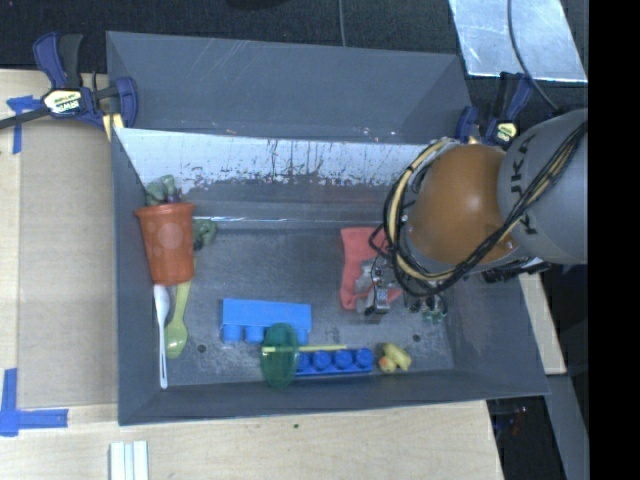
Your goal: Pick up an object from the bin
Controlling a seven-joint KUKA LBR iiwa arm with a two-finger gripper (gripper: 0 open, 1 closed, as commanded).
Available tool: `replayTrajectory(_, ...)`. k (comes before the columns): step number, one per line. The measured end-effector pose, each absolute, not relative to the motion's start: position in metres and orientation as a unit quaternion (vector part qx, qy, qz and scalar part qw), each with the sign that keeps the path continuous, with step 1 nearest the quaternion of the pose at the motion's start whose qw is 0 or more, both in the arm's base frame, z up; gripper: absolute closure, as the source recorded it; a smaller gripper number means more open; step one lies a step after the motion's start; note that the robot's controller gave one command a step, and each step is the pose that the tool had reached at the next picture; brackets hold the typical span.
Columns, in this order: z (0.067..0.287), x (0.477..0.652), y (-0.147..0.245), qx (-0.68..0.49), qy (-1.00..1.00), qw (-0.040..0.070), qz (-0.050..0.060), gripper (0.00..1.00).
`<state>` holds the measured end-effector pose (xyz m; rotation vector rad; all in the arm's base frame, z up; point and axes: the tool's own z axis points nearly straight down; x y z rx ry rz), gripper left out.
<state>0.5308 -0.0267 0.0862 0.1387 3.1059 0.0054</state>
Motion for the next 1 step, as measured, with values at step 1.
replayTrajectory(1,0.0862,0.5308,-0.0267,0.045,0.999,0.016,0.002,1.0)
